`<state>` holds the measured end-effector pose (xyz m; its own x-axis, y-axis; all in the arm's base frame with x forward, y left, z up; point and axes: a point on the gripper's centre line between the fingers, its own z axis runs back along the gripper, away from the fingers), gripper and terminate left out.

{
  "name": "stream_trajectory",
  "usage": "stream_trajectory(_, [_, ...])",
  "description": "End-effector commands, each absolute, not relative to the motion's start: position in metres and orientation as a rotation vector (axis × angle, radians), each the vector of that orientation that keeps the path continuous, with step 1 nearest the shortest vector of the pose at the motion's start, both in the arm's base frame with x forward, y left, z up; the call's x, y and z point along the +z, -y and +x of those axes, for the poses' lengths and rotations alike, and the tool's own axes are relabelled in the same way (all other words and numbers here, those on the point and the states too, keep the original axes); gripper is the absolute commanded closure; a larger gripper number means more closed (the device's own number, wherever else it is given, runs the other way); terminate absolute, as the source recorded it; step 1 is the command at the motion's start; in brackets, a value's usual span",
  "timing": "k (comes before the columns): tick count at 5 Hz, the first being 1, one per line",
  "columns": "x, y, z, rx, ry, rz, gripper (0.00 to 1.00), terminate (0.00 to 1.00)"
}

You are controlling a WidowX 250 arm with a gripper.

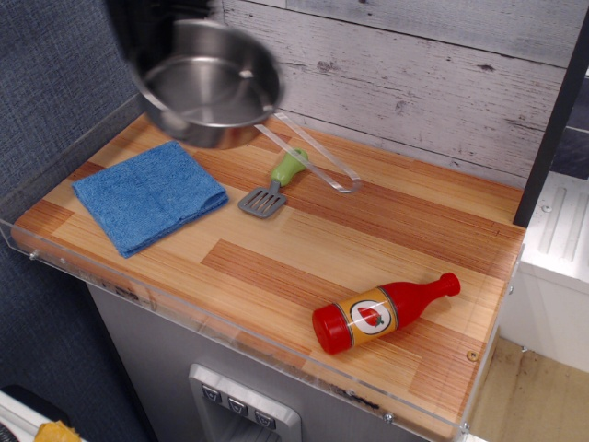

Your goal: Pick vessel and place it on the blue cloth

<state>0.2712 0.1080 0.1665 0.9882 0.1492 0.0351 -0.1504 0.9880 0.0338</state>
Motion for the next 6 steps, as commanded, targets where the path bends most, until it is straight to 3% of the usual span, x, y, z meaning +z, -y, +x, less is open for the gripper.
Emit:
stream_trajectory(1, [0.147,-0.139,0.269,0.19,-0.01,0.058,1.0,0.0])
stream_trajectory(6, [0.057,-0.147,0.307,0.115,-0.192,0.002,1.0,0.0])
